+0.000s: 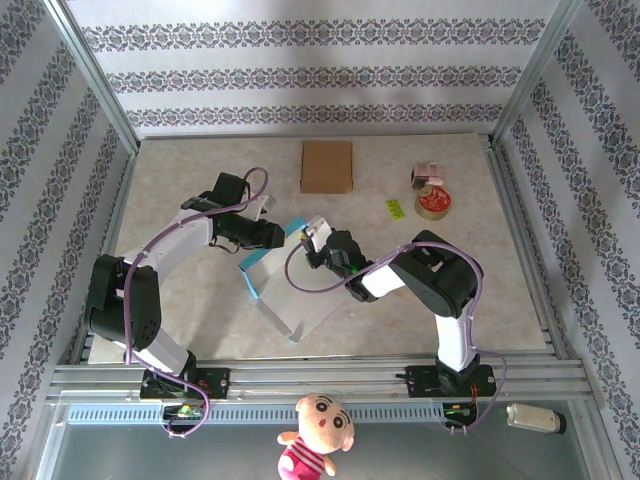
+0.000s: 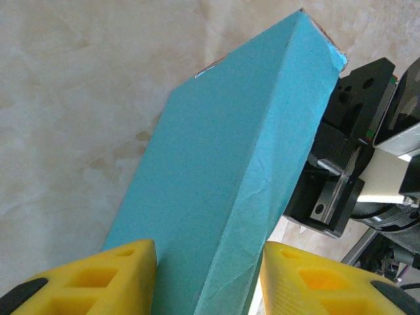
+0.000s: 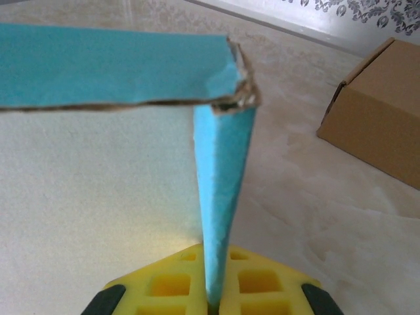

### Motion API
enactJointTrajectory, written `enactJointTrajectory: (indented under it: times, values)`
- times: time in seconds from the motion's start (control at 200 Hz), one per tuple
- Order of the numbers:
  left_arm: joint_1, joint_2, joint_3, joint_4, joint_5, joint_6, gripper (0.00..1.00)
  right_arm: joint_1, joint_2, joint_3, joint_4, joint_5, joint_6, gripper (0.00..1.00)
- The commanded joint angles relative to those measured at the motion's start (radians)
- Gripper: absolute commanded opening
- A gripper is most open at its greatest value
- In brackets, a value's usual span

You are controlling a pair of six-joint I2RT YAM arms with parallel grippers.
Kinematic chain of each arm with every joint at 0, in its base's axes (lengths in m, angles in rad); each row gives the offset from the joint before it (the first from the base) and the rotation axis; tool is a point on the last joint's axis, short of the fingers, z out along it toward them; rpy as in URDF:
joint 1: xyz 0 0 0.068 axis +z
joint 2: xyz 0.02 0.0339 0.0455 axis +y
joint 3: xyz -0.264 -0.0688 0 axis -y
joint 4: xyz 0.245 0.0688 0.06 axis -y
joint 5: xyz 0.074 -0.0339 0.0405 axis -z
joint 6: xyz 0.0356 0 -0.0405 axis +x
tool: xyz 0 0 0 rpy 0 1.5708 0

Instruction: Fold the paper box

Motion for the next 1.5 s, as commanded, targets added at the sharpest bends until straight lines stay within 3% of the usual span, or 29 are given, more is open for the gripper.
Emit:
enactJointTrajectory:
  times: [0.0, 0.14, 0.425, 0.54, 0.625, 0.755, 0.884, 0.949, 1.014, 1.104, 1.219, 1.329, 1.494]
  values:
    - [-0.013, -0.013, 0.009, 0.012, -0.008, -0.008, 0.44, 0.011, 0.032, 0.033, 0.032, 0.050, 0.023, 0.08]
    - [-0.014, -0.029, 0.006, 0.018, -0.014, -0.017, 0.45, 0.017, 0.027, 0.036, 0.033, 0.038, 0.020, 0.19]
    - [-0.013, -0.057, 0.008, 0.028, -0.028, -0.035, 0.46, 0.007, 0.005, 0.045, 0.021, 0.034, 0.044, 0.17]
    - [-0.014, -0.085, 0.010, 0.032, -0.044, -0.039, 0.62, 0.004, 0.007, 0.046, 0.027, 0.012, 0.055, 0.06]
    - [-0.014, -0.125, 0.008, 0.039, -0.059, -0.044, 0.73, -0.002, -0.013, 0.029, 0.039, 0.008, 0.051, 0.04]
    - [-0.014, -0.245, -0.005, 0.074, -0.116, -0.069, 0.80, -0.010, -0.153, -0.016, -0.045, -0.042, -0.041, 0.03]
    - [-0.005, -0.391, -0.018, 0.090, -0.310, -0.132, 0.81, -0.050, -0.385, -0.052, -0.177, -0.052, -0.255, 0.03]
    - [0.018, -0.438, -0.024, 0.099, -0.360, -0.155, 0.82, -0.098, -0.488, 0.019, -0.440, -0.142, -0.424, 0.03]
    - [0.051, -0.464, -0.037, 0.115, -0.356, -0.177, 0.82, -0.123, -0.539, 0.171, -0.800, -0.211, -0.718, 0.03]
    - [0.086, -0.478, -0.053, 0.130, -0.331, -0.198, 0.83, -0.132, -0.555, 0.357, -1.196, -0.138, -1.103, 0.03]
    - [0.107, -0.488, -0.092, 0.168, -0.293, -0.217, 0.83, -0.108, -0.539, 0.542, -1.500, 0.011, -1.452, 0.03]
    - [0.119, -0.491, -0.112, 0.190, -0.269, -0.223, 0.84, -0.053, -0.443, 0.614, -1.575, 0.240, -1.725, 0.04]
    - [0.126, -0.505, -0.129, 0.207, -0.240, -0.227, 0.86, 0.007, -0.285, 0.610, -1.537, 0.165, -1.808, 0.07]
